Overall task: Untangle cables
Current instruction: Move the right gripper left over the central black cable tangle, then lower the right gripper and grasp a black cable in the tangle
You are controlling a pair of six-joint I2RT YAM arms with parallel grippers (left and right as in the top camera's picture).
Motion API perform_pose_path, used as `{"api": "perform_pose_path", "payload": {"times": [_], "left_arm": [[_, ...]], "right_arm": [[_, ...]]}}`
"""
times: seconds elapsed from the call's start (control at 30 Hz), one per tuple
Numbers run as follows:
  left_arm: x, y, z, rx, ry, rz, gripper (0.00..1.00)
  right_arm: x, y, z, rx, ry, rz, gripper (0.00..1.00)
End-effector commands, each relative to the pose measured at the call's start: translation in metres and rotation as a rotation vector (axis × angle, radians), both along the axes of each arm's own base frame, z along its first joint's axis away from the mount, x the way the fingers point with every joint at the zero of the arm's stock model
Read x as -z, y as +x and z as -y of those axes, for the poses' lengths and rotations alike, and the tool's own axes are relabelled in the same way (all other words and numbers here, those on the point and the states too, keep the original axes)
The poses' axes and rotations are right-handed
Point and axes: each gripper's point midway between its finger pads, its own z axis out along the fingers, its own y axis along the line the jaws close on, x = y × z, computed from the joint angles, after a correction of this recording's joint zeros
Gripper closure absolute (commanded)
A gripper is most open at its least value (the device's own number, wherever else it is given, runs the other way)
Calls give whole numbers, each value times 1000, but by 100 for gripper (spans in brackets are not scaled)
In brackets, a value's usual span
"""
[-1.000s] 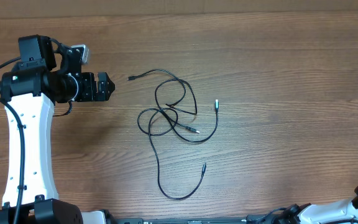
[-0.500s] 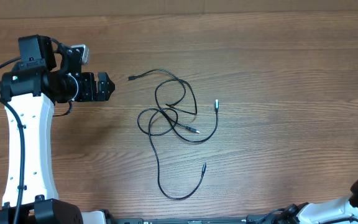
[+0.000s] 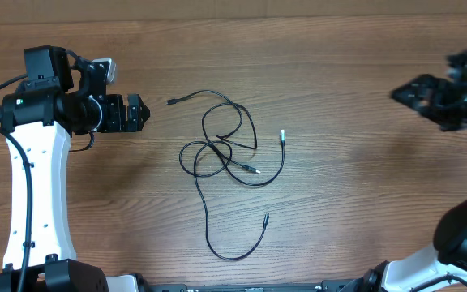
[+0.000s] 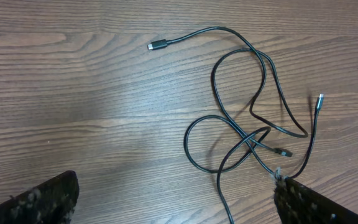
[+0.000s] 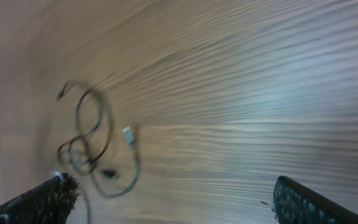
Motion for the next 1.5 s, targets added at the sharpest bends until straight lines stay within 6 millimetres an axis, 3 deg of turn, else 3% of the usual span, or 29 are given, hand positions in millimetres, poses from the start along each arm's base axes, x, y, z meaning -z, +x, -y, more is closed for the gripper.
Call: {"api": "perform_pose_path", "payload": {"times": [0.0,0.17,0.67,1.1,1.47], "left_arm": [[-5,2,-2,15,15,22,0],[-6,3,-2,15,15,23,0],[-6,3,-2,15,15,23,0],[-5,2,-2,15,15,22,0],[-5,2,-2,15,15,22,0]], "right_arm": [[-5,3,-48,-120,28,10,0],[7,-3,-115,-303,6,-9,0],[53,-35,-246,-731,-133,88,0],[113,-50,-294,-849,-147,233,0],[117,-45,-307,-896,-160,343,2]]}}
